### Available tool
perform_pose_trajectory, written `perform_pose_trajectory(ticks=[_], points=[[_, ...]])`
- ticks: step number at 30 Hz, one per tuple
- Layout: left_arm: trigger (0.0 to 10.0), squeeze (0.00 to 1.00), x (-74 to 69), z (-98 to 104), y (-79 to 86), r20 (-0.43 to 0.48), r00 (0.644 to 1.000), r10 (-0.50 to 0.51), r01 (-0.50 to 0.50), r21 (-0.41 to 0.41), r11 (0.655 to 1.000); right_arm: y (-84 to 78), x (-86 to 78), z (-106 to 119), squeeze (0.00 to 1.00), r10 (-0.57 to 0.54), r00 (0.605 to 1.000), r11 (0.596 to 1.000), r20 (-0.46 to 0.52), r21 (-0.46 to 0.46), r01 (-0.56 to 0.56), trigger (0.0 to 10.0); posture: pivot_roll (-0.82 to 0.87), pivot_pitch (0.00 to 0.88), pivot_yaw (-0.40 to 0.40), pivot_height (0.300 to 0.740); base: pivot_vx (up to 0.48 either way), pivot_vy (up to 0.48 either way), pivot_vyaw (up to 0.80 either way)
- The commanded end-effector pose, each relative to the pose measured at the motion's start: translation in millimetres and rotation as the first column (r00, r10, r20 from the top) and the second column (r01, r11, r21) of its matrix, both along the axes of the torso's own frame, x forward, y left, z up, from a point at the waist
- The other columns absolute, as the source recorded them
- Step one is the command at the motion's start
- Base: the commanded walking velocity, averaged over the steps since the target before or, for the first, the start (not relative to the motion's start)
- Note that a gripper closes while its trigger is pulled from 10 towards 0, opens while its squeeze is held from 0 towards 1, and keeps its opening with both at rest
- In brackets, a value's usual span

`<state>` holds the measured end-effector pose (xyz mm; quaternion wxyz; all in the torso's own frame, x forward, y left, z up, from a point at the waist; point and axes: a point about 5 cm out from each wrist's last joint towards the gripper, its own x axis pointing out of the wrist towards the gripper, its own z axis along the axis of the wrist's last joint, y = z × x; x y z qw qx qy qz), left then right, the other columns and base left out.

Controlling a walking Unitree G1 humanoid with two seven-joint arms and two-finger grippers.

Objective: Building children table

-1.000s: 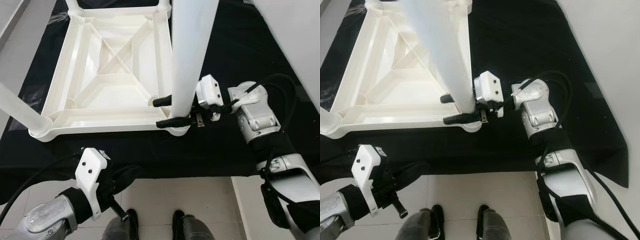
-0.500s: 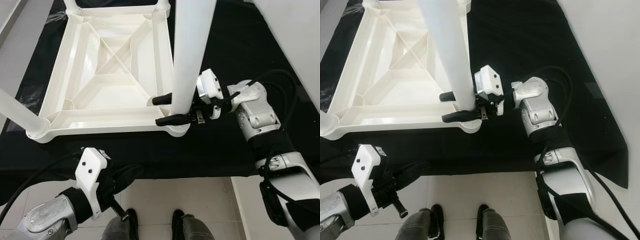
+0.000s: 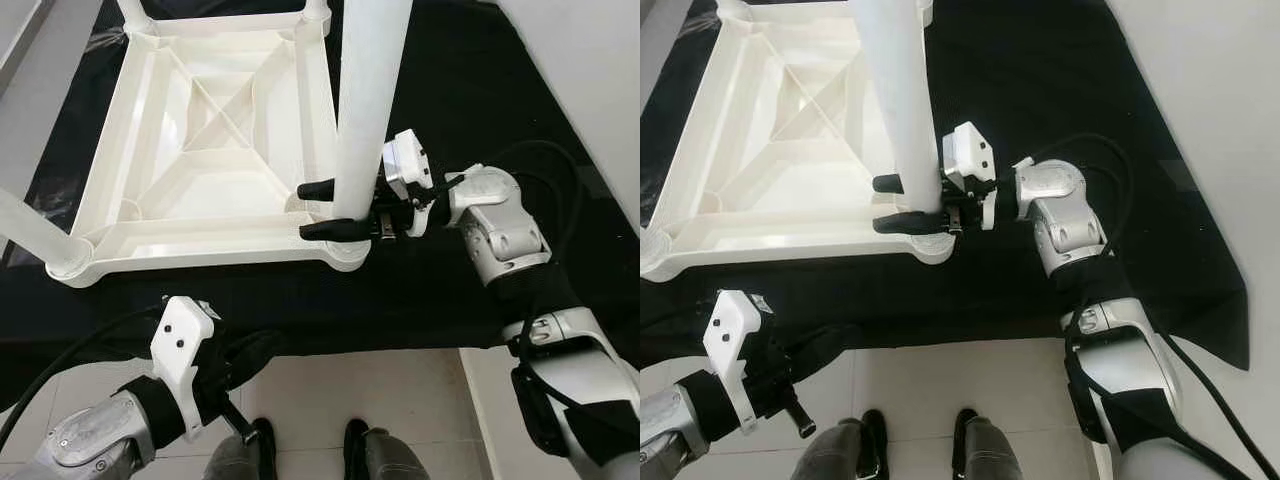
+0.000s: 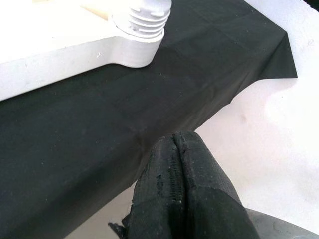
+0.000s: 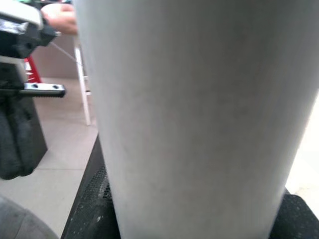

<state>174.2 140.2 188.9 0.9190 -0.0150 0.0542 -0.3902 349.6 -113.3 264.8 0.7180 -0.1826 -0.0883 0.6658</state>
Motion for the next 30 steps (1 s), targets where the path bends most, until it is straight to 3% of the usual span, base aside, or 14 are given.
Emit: perform_pose_trajectory(ticks=[1,14,16,17,19,26,28,29,30], points=[[10.0,0.00,-3.4,-1.1,1.7,-0.012,1.000,-0.003,0.003,0.026,1.000,-8.6,6.9,-41.8,0.00,-0.144,0.972,0.987,-0.187,-0.092,0.129,10.0,0.14,0.343,-0.003,0.740,0.000,0.000,0.00],[10.0,0.00,-3.6,-0.9,0.8,-0.011,1.000,-0.004,0.004,0.023,1.000,-3.4,7.2,-51.5,0.00,-0.245,0.923,0.969,-0.296,-0.057,0.239,10.0,0.13,0.344,-0.016,0.740,0.000,0.000,0.00],[10.0,0.00,-3.3,-0.6,0.6,-0.009,1.000,-0.002,0.002,0.024,1.000,-1.1,5.1,-62.2,0.00,-0.292,0.857,0.949,-0.425,-0.015,0.316,10.0,0.14,0.347,-0.022,0.740,0.000,0.000,0.00],[10.0,0.00,-3.3,-0.6,0.6,-0.009,1.000,-0.002,0.002,0.024,1.000,-1.1,5.1,-62.2,0.00,-0.292,0.857,0.949,-0.425,-0.015,0.316,10.0,0.14,0.347,-0.022,0.740,0.000,0.000,0.00],[10.0,0.00,-2.8,-0.3,0.6,-0.005,1.000,0.003,-0.003,0.024,1.000,0.1,-2.4,-74.3,0.00,-0.306,0.809,0.933,-0.502,0.009,0.359,10.0,0.14,0.349,-0.018,0.740,0.000,0.000,0.00],[10.0,0.00,-2.0,-0.6,1.2,-0.005,1.000,0.003,-0.003,0.025,1.000,-2.3,-6.1,-74.5,0.00,-0.340,0.807,0.912,-0.483,0.040,0.409,10.0,0.13,0.345,-0.018,0.740,0.000,0.000,0.00],[10.0,0.00,-1.9,-1.1,1.2,-0.006,1.000,0.002,-0.001,0.027,1.000,-6.9,-6.7,-76.5,0.00,-0.428,0.794,0.879,-0.431,0.007,0.477,10.0,0.13,0.343,-0.028,0.740,0.000,0.000,0.00],[10.0,0.00,-2.0,-1.3,1.3,-0.005,1.000,0.004,-0.004,0.029,1.000,-9.7,-8.5,-81.2,0.00,-0.511,0.754,0.835,-0.412,-0.030,0.549,10.0,0.13,0.343,-0.028,0.740,0.000,0.000,0.00],[10.0,0.00,-2.3,-1.8,1.5,-0.004,1.000,0.006,-0.006,0.032,0.999,-12.3,-11.2,-88.0,0.00,-0.621,0.687,0.760,-0.378,-0.075,0.646,10.0,0.13,0.342,-0.051,0.740,0.000,0.000,0.00]])
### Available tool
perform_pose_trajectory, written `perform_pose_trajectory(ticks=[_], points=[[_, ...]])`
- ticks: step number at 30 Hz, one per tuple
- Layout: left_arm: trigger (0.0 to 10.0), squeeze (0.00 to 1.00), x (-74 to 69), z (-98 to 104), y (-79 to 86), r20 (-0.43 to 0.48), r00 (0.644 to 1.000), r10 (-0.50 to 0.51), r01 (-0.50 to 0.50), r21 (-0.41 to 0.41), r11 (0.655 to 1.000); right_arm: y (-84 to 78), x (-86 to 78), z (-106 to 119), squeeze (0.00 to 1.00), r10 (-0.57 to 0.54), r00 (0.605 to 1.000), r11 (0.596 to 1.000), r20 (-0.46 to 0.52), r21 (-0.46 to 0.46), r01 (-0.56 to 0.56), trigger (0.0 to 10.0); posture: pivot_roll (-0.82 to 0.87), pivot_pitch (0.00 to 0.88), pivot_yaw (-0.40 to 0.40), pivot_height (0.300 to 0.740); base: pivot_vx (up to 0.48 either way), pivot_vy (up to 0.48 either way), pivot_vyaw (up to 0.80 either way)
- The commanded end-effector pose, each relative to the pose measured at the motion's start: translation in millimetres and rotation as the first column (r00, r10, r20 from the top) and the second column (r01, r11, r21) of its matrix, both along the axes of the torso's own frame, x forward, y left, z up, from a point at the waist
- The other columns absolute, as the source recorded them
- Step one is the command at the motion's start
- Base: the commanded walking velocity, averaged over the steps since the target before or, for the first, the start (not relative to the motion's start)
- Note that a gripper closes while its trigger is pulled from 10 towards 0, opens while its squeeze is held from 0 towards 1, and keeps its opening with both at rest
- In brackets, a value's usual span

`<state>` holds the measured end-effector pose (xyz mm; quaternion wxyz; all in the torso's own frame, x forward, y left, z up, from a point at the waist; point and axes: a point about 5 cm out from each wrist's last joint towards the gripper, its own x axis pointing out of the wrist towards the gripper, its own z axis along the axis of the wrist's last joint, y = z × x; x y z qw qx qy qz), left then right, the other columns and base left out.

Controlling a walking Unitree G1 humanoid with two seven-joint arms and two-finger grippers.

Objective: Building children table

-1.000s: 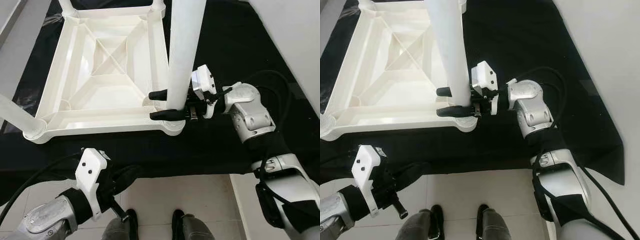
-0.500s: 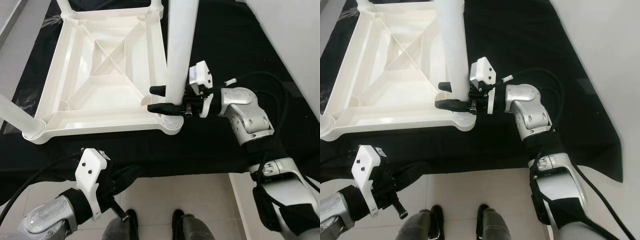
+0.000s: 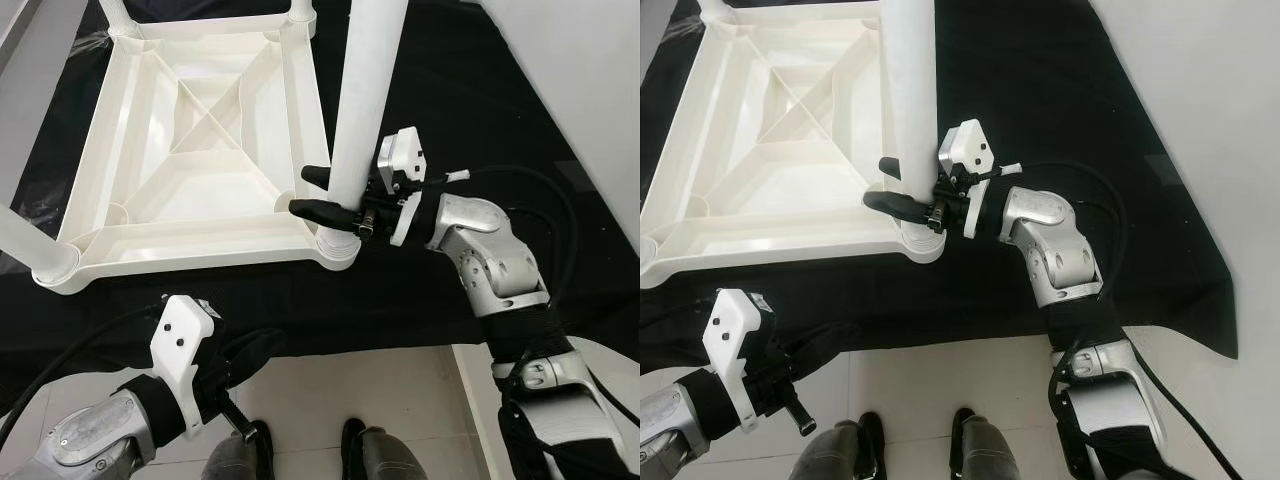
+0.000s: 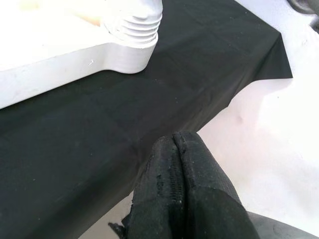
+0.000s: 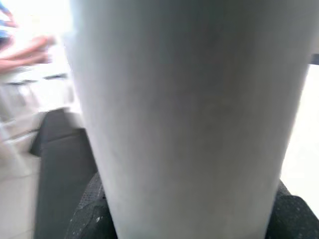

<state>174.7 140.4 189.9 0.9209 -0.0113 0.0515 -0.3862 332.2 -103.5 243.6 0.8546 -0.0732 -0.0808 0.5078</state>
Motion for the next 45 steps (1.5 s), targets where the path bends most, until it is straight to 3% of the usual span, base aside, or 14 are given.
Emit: perform_pose_trajectory(ticks=[1,2,4,7,14,20,27,28,32,36,38,39,40,45], points=[[10.0,0.00,-3.2,-3.1,1.6,-0.011,1.000,0.000,0.000,0.029,1.000,-25.4,2.8,-72.8,0.00,-0.465,0.848,0.882,-0.254,-0.216,0.419,10.0,0.13,0.342,-0.055,0.740,0.000,0.000,0.00],[10.0,0.00,-3.2,-3.1,1.6,-0.011,1.000,0.000,0.000,0.029,1.000,-25.4,2.8,-72.8,0.00,-0.465,0.848,0.882,-0.254,-0.216,0.419,10.0,0.13,0.342,-0.055,0.740,0.000,0.000,0.00],[10.0,0.00,-1.8,-2.9,2.4,-0.007,1.000,0.007,-0.006,0.030,1.000,-14.3,-34.1,-81.5,0.00,-0.719,0.667,0.695,-0.197,-0.211,0.687,10.0,0.13,0.345,-0.047,0.740,0.000,0.000,0.00],[10.0,0.00,0.7,-3.6,2.6,-0.002,1.000,0.011,-0.011,0.034,0.999,-3.9,-53.0,-82.8,0.00,-0.777,0.597,0.629,-0.199,-0.188,0.754,10.0,0.12,0.322,-0.026,0.740,0.000,0.000,0.00],[10.0,0.00,8.8,-6.8,0.2,0.014,1.000,0.009,-0.010,0.032,0.999,24.4,-36.6,-85.9,0.00,-0.736,0.642,0.674,-0.212,-0.140,0.726,10.0,0.10,0.276,-0.025,0.740,0.000,0.000,0.00],[10.0,0.00,12.2,-6.1,1.4,0.057,0.996,0.067,-0.069,0.042,0.997,27.3,-42.8,-83.5,0.00,-0.742,0.614,0.657,-0.268,-0.115,0.745,10.0,0.09,0.252,-0.036,0.740,0.000,0.000,0.00],[10.0,0.00,15.9,-3.9,4.5,0.101,0.987,0.125,-0.130,0.043,0.991,23.8,-38.3,-74.8,0.00,-0.712,0.640,0.678,-0.289,-0.050,0.733,10.0,0.08,0.243,-0.044,0.740,0.000,0.000,0.00],[10.0,0.00,17.7,-3.7,6.0,0.112,0.984,0.141,-0.147,0.045,0.988,21.6,-35.7,-71.1,1.00,-0.699,0.657,0.691,-0.281,-0.032,0.722,10.0,0.07,0.236,-0.046,0.740,0.000,0.000,0.00],[10.0,0.00,20.6,-3.2,9.2,0.132,0.977,0.168,-0.176,0.050,0.983,20.0,-31.3,-62.5,1.00,-0.638,0.711,0.737,-0.296,0.033,0.675,10.0,0.07,0.233,-0.047,0.740,0.000,0.000,0.00],[10.0,0.00,24.5,-3.2,14.1,0.156,0.966,0.205,-0.215,0.045,0.976,24.8,-27.1,-31.5,0.99,-0.322,0.923,0.916,-0.211,0.175,0.360,10.0,0.07,0.218,-0.053,0.740,0.000,0.000,0.00],[10.0,0.00,24.7,-3.5,13.9,0.157,0.966,0.207,-0.216,0.044,0.975,23.7,-27.1,-28.2,0.99,-0.274,0.944,0.937,-0.183,0.171,0.305,10.0,0.07,0.218,-0.053,0.740,0.000,0.000,0.00],[10.0,0.00,25.2,-3.9,13.4,0.160,0.965,0.206,-0.216,0.046,0.975,21.4,-27.2,-25.0,0.30,-0.205,0.967,0.961,-0.153,0.156,0.228,10.0,0.07,0.211,-0.056,0.740,0.000,0.000,0.00],[10.0,0.00,25.8,-4.2,13.3,0.166,0.964,0.206,-0.217,0.051,0.975,17.2,-26.9,-21.3,0.00,-0.104,0.989,0.986,-0.109,0.117,0.116,10.0,0.07,0.207,-0.058,0.740,0.000,0.000,0.00],[10.0,0.00,28.3,-7.3,12.5,0.174,0.965,0.197,-0.210,0.061,0.976,1.0,-16.7,-18.6,0.00,0.130,0.988,0.991,-0.084,-0.005,-0.131,10.0,0.07,0.192,-0.064,0.740,0.000,0.000,0.00]])
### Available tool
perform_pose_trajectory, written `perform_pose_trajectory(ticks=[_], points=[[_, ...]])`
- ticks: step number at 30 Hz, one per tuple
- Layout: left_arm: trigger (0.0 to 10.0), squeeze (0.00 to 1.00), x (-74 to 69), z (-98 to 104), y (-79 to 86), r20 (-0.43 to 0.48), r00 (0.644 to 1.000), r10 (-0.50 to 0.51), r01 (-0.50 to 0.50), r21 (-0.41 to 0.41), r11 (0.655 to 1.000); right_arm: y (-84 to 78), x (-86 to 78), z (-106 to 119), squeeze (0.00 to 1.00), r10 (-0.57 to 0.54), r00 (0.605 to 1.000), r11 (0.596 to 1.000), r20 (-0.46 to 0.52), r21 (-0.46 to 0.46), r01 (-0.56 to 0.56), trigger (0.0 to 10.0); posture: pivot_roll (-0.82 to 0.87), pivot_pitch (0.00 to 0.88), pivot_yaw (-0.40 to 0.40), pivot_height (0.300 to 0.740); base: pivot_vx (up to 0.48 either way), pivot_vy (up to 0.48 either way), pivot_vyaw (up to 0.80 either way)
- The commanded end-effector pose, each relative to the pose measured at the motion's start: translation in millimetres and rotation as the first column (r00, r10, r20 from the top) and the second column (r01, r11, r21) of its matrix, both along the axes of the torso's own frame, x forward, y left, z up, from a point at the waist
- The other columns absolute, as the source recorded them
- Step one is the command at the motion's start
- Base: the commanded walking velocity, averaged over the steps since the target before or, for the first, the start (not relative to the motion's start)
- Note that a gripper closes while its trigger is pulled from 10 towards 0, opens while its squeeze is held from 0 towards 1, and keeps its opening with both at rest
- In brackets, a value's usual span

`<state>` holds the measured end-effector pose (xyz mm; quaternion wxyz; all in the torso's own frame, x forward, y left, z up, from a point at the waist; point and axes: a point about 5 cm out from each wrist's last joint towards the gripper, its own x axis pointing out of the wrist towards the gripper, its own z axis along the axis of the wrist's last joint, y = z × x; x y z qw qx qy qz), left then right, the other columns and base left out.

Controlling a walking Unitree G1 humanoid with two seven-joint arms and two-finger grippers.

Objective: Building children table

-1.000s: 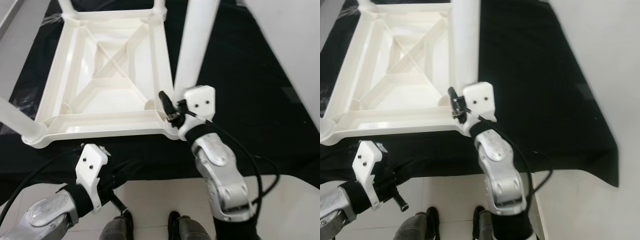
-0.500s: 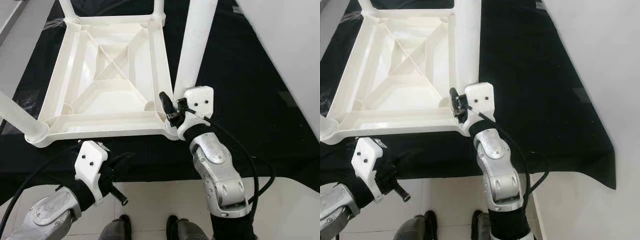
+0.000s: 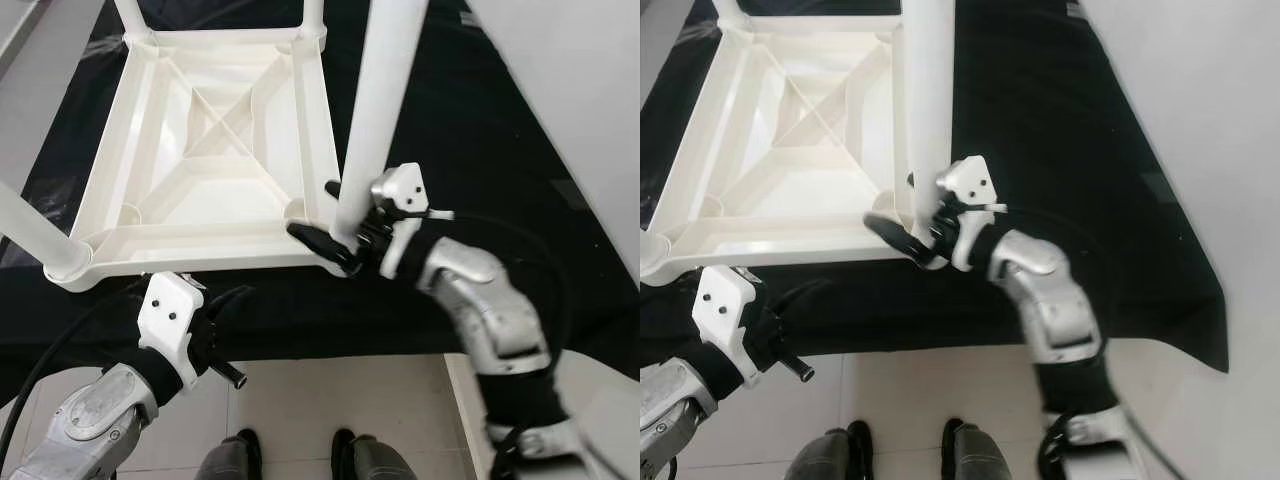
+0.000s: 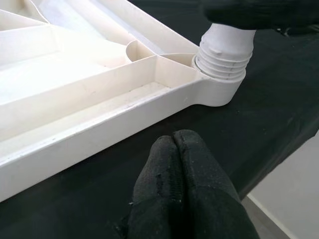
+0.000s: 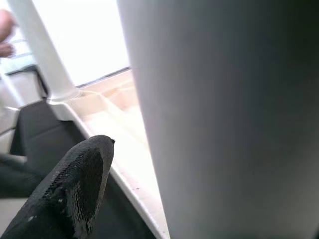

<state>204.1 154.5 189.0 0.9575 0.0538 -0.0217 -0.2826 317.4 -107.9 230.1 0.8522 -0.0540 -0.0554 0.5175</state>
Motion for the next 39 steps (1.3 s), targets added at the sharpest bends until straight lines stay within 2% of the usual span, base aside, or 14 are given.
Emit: perform_pose_trajectory(ticks=[1,6,7,8,17,23,26,30,32,33,34,35,36,39], points=[[10.0,0.00,-0.7,-7.5,-2.1,-0.018,1.000,-0.010,0.010,0.005,1.000,3.3,2.5,-4.2,0.00,0.146,0.989,0.989,-0.033,-0.008,-0.146,10.0,0.08,0.188,-0.064,0.740,0.000,0.000,0.00],[10.0,0.00,1.1,-10.1,-3.5,-0.016,1.000,-0.014,0.014,0.004,1.000,1.2,15.8,-1.0,0.00,0.196,0.979,0.980,-0.056,-0.005,-0.197,10.0,0.09,0.179,-0.068,0.740,0.000,0.000,0.00],[10.0,0.00,1.8,-10.7,-3.7,-0.015,1.000,-0.015,0.015,0.003,1.000,1.2,18.6,0.5,0.00,0.219,0.974,0.976,-0.054,-0.005,-0.219,5.4,0.11,0.173,-0.070,0.740,0.000,0.000,0.00],[10.0,0.00,2.5,-11.4,-4.0,-0.014,1.000,-0.017,0.017,0.001,1.000,0.4,21.7,1.3,0.00,0.239,0.969,0.971,-0.061,0.000,-0.239,0.0,0.12,0.168,-0.071,0.740,0.000,0.000,0.00],[10.0,0.00,4.6,-14.2,-4.7,-0.010,1.000,-0.015,0.015,-0.022,1.000,-11.8,35.9,-4.4,0.00,0.240,0.967,0.969,-0.089,-0.030,-0.243,0.0,0.12,0.158,-0.077,0.740,0.000,0.000,0.00],[10.0,0.00,4.9,-14.8,-5.3,-0.007,1.000,-0.022,0.022,-0.025,0.999,-25.1,35.8,-16.6,0.00,0.165,0.982,0.982,-0.095,-0.076,-0.173,0.0,0.11,0.157,-0.074,0.740,0.000,0.000,0.00],[10.0,0.00,4.0,-13.4,-5.4,0.003,1.000,-0.028,0.028,-0.029,0.999,-34.2,26.5,-43.7,0.00,-0.065,0.988,0.986,-0.139,-0.163,0.042,0.0,0.09,0.171,-0.086,0.740,0.000,0.000,0.00],[10.0,0.00,3.7,-13.0,-5.2,0.006,1.000,-0.029,0.029,-0.030,0.999,-34.9,24.7,-48.8,0.00,-0.113,0.983,0.980,-0.145,-0.180,0.086,0.0,0.09,0.171,-0.086,0.740,0.000,0.000,0.00],[10.0,0.00,5.2,-11.4,-2.9,0.009,0.999,-0.038,0.039,-0.036,0.999,-6.2,-7.6,-79.5,0.00,-0.436,0.861,0.899,-0.264,-0.163,0.406,0.0,0.07,0.190,-0.063,0.740,0.000,0.000,0.00],[10.0,0.00,5.2,-11.4,-2.9,0.009,0.999,-0.038,0.039,-0.036,0.999,-6.2,-7.6,-79.5,0.00,-0.436,0.861,0.899,-0.264,-0.163,0.406,0.0,0.07,0.190,-0.063,0.740,0.000,0.000,0.00],[10.0,0.00,6.3,-11.0,-2.1,0.010,0.999,-0.044,0.044,-0.039,0.998,-0.8,-23.1,-88.4,0.00,-0.540,0.785,0.841,-0.304,-0.168,0.514,0.0,0.07,0.190,-0.061,0.740,0.000,0.000,0.00],[10.0,0.00,6.3,-11.0,-2.1,0.010,0.999,-0.044,0.044,-0.039,0.998,-0.8,-23.1,-88.4,0.00,-0.540,0.785,0.841,-0.304,-0.168,0.514,0.0,0.07,0.190,-0.061,0.740,0.000,0.000,0.00],[10.0,0.00,7.5,-10.8,-2.1,0.011,0.999,-0.051,0.052,-0.042,0.998,1.0,-30.3,-95.5,0.00,-0.610,0.724,0.790,-0.323,-0.171,0.589,0.0,0.06,0.184,-0.053,0.740,0.000,0.000,0.00],[10.0,0.00,11.0,-11.3,-3.5,0.013,0.998,-0.068,0.069,-0.049,0.996,5.8,-19.2,-97.0,0.00,-0.621,0.721,0.780,-0.309,-0.149,0.608,0.0,0.07,0.169,-0.060,0.740,0.000,0.000,0.00]])
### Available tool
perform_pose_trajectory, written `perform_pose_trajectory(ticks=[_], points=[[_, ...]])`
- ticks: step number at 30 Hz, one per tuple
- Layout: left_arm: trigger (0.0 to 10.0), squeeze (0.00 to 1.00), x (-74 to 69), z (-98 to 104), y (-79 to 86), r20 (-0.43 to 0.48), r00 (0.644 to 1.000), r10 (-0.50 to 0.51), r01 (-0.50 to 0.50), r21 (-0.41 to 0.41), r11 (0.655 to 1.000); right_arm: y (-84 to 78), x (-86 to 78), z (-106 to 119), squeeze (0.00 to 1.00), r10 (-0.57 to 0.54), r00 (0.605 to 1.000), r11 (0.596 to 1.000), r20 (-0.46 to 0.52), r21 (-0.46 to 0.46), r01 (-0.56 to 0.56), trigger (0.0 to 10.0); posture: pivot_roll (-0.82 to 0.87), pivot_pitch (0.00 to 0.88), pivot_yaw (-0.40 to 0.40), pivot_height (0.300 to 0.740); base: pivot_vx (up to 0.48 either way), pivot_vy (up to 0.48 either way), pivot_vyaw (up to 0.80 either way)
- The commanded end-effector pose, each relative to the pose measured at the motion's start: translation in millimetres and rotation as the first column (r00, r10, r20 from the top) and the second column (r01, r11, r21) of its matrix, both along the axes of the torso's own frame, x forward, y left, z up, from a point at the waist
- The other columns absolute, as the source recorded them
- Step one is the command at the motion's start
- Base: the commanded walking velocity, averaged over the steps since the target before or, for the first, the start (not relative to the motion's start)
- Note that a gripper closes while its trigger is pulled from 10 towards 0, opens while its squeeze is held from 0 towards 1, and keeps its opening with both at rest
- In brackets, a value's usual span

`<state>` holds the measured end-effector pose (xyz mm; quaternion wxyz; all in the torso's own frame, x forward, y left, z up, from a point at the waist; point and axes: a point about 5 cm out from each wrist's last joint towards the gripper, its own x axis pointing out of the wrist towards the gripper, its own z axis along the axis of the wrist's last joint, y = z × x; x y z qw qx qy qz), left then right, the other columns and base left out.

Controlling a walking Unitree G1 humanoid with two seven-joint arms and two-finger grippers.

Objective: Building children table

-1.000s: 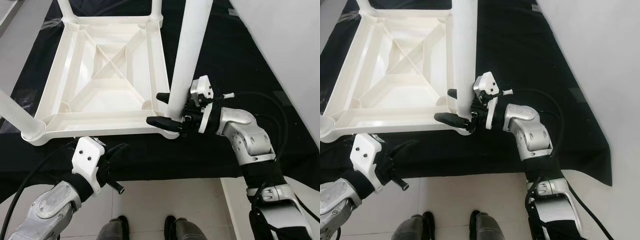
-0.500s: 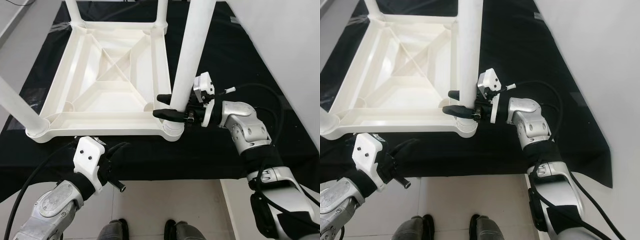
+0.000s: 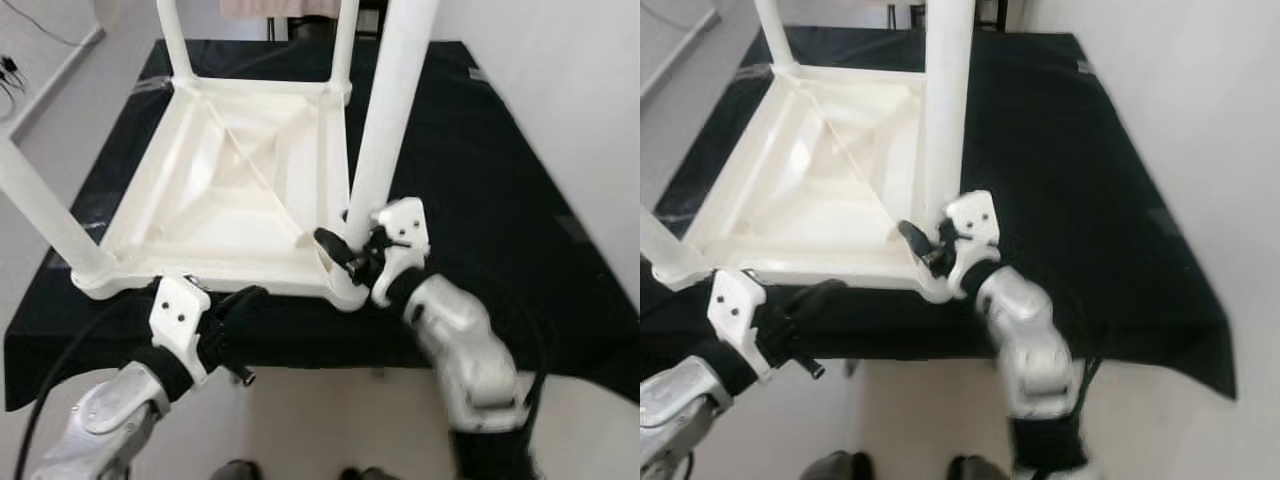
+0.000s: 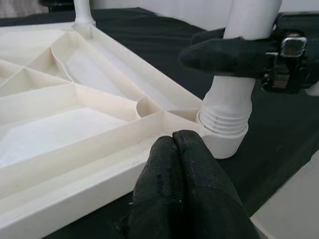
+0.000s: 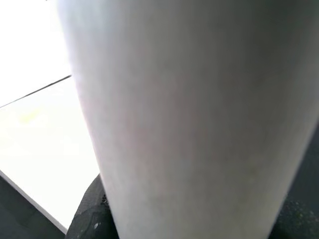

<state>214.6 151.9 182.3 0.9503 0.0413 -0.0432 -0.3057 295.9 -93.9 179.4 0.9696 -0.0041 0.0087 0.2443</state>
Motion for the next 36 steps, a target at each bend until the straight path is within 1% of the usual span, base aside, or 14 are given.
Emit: perform_pose_trajectory(ticks=[1,3,4,5,6,9,10,17,19,23,25,29,30,36], points=[[10.0,0.00,0.5,-4.6,-0.9,-0.021,1.000,-0.018,0.018,-0.014,1.000,-8.2,2.3,-46.3,0.00,-0.076,0.972,0.997,-0.224,-0.046,0.067,0.0,0.07,0.169,-0.060,0.740,0.000,0.000,0.00],[10.0,0.00,2.0,-5.1,-1.6,-0.018,1.000,-0.019,0.019,-0.018,1.000,-6.5,8.7,-45.5,0.00,-0.080,0.975,0.996,-0.209,-0.052,0.071,0.0,0.08,0.161,-0.068,0.740,0.000,0.000,0.00],[10.0,0.00,2.9,-5.6,-1.8,-0.012,1.000,-0.011,0.010,-0.022,1.000,-5.6,11.8,-44.3,0.00,-0.096,0.975,0.995,-0.203,-0.053,0.087,4.9,0.08,0.157,-0.069,0.740,0.000,0.000,0.00],[10.0,0.00,2.9,-5.6,-1.8,-0.012,1.000,-0.011,0.010,-0.022,1.000,-5.6,11.8,-44.3,0.00,-0.096,0.975,0.995,-0.203,-0.053,0.087,4.9,0.08,0.157,-0.069,0.740,0.000,0.000,0.00],[10.0,0.00,3.7,-5.9,-2.0,-0.006,1.000,-0.002,0.002,-0.024,1.000,-6.0,13.3,-44.2,0.00,-0.119,0.972,0.992,-0.201,-0.056,0.109,10.0,0.08,0.154,-0.073,0.740,0.000,0.000,0.00],[10.0,0.00,5.4,-6.4,-2.6,0.001,1.000,0.007,-0.007,-0.027,1.000,-4.9,13.6,-42.9,0.11,-0.102,0.973,0.995,-0.205,-0.032,0.098,10.0,0.07,0.145,-0.079,0.740,0.000,0.000,0.00],[10.0,0.00,6.8,-6.9,-3.1,0.002,1.000,0.007,-0.006,-0.029,1.000,-4.0,15.3,-39.0,1.00,-0.055,0.979,0.998,-0.198,0.003,0.057,10.0,0.06,0.139,-0.078,0.740,0.000,0.000,0.00],[10.0,0.00,12.7,-8.4,-5.8,0.006,1.000,-0.006,0.006,-0.038,0.999,-6.8,19.7,-2.8,1.00,0.199,0.977,0.978,-0.070,0.073,-0.194,10.0,0.06,0.125,-0.080,0.740,0.000,0.000,0.00],[10.0,0.00,15.4,-8.9,-6.9,0.008,1.000,-0.007,0.007,-0.041,0.999,-5.9,18.4,6.1,0.00,0.439,0.899,0.898,-0.009,0.033,-0.438,10.0,0.07,0.114,-0.084,0.740,0.000,0.000,0.00],[10.0,0.00,16.3,-9.2,-7.4,0.009,1.000,-0.007,0.007,-0.043,0.999,-6.1,18.0,8.2,0.00,0.513,0.859,0.858,0.006,0.011,-0.513,10.0,0.07,0.114,-0.084,0.740,0.000,0.000,0.00],[10.0,0.00,17.9,-10.2,-8.5,0.010,1.000,-0.007,0.007,-0.045,0.999,-8.9,25.6,10.3,0.00,0.650,0.760,0.760,0.001,-0.028,-0.649,10.0,0.09,0.105,-0.091,0.740,0.000,0.000,0.00],[10.0,0.00,19.3,-11.7,-9.8,0.010,1.000,-0.008,0.008,-0.046,0.999,-13.2,42.0,16.7,0.00,0.720,0.693,0.693,-0.022,-0.021,-0.721,10.0,0.10,0.099,-0.097,0.740,0.000,0.000,0.00],[10.0,0.00,19.8,-12.1,-9.9,0.010,1.000,-0.008,0.009,-0.047,0.999,-14.6,47.1,18.7,0.00,0.717,0.696,0.696,-0.024,-0.009,-0.718,0.0,0.11,0.096,-0.099,0.740,0.000,0.000,0.00],[10.0,0.00,20.5,-12.6,-10.5,0.010,1.000,-0.009,0.010,-0.050,0.999,-19.2,52.9,18.8,0.00,0.730,0.682,0.682,-0.043,-0.016,-0.731,0.0,0.11,0.096,-0.095,0.740,0.000,0.000,0.00]])
